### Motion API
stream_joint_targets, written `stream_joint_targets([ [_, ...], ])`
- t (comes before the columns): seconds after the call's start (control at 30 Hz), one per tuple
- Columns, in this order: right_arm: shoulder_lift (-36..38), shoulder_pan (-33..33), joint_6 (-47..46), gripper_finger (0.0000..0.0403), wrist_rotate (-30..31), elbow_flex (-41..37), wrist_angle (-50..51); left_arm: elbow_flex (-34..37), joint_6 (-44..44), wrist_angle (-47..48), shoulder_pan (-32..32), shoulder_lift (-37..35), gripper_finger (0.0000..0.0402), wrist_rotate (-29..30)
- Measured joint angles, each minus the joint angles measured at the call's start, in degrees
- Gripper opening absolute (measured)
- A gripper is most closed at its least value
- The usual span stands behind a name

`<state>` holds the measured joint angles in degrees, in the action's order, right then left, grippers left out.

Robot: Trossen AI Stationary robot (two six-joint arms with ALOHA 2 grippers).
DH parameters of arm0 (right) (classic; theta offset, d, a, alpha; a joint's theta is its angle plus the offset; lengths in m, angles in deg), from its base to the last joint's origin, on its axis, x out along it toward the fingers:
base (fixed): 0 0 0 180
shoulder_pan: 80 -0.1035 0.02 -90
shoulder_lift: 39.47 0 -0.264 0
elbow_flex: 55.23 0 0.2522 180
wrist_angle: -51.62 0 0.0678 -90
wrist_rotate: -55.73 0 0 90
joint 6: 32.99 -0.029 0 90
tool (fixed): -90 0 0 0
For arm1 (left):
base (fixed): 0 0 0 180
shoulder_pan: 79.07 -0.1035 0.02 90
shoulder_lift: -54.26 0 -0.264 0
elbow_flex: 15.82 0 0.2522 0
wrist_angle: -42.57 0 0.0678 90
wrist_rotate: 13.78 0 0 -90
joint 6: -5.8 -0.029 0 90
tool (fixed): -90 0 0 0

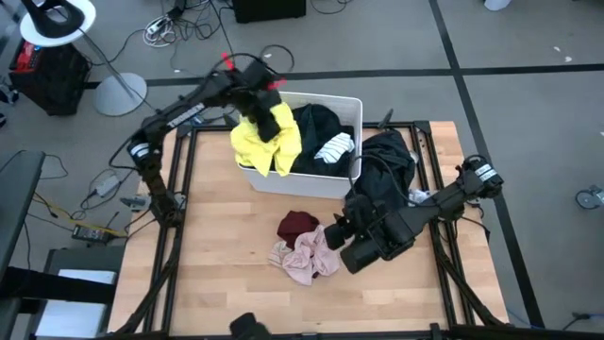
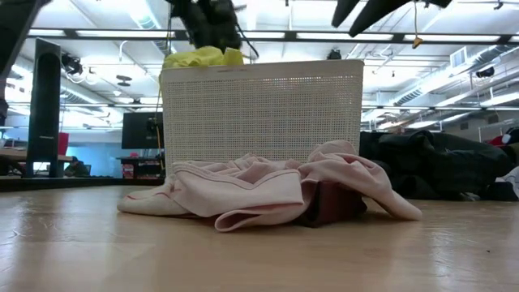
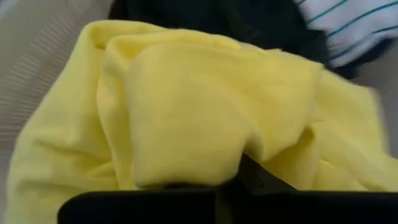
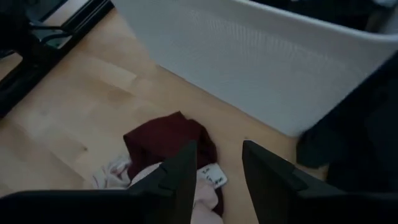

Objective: Sort clothes
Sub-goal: Put the yellow shirt into the laundry organizer

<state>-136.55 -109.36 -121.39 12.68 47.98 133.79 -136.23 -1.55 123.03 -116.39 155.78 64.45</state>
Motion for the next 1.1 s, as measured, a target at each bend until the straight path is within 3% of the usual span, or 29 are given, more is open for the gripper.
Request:
stream_joint_targets([
  [0.4, 0.00, -5.22, -12.45, 0.0125, 0.20, 0.00, 6.63, -0.34, 0.04, 0.85, 1.41, 14.12, 0.0018, 2.95],
  [0.7, 0.03, -6.75, -15.73, 0.0123, 0.17, 0.00, 9.75, -1.35, 0.04, -0.69, 1.90, 15.69, 0.0098, 2.65],
  [0.83, 0.04, -6.86, -16.69, 0.0121, 0.16, 0.00, 11.20, -5.33, 0.02, 2.86, 1.92, 16.09, 0.0123, 2.57],
  [1.1, 0.17, -6.86, -17.06, 0.0120, -0.04, 0.00, 11.82, -20.63, -2.28, 13.15, 1.92, 16.28, 0.0126, 2.88],
])
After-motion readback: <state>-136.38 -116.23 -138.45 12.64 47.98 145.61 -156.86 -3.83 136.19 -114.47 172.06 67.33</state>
